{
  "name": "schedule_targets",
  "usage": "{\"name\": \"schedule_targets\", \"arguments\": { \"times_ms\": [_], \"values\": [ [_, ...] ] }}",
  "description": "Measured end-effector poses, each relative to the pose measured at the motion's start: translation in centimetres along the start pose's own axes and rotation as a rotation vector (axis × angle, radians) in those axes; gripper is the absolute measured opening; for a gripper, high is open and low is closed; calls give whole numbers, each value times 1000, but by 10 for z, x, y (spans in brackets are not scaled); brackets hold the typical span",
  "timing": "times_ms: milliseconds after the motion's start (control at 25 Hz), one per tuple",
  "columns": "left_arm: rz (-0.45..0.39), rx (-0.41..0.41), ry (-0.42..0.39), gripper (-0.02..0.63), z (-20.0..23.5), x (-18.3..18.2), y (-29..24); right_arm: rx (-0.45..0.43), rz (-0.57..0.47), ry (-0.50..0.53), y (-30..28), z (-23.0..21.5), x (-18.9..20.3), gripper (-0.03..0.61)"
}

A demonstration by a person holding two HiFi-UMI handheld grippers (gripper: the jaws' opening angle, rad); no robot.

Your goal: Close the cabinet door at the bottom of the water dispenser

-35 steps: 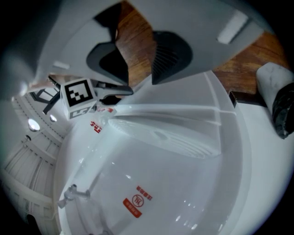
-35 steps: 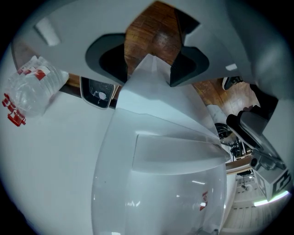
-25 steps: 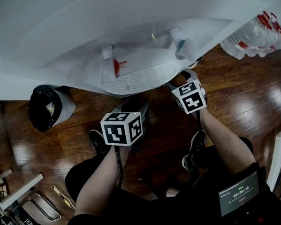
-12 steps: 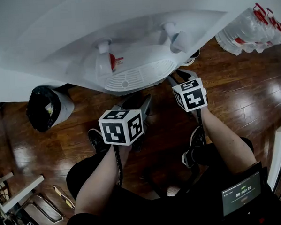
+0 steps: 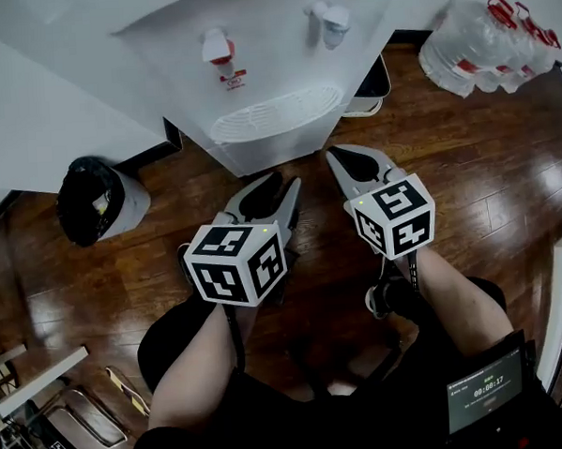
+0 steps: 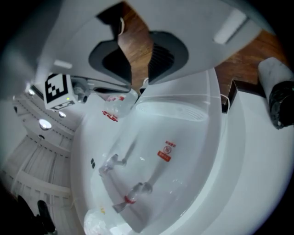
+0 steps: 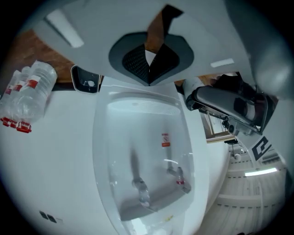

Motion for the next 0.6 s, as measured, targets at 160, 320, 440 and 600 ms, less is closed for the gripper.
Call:
{"name": "schedule_targets", "arguments": {
  "times_ms": [160,320,440,600],
  "values": [
    [-77,21,-88,137,-28,-1,18,10,-110,-35,38,23,-6,5],
    [-167,-22,-221,137,-45,4,41,32,-191,-88,75,41,-8,5],
    [-211,-58,-316,137,-56,17,60,19,-250,-87,104,59,-9,5],
    [-275,-45,-344,137,-74,30,78,26,-346,-35,137,76,-14,5]
  ]
}}
Point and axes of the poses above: the fingertips, and each gripper's own axes: y backward along the fingers, z to its left, x out of its underside, the point moved 5 cm from there along y, backward along the fingers, and after that the axes turned 4 degrees about x, right-handed, at the moved point
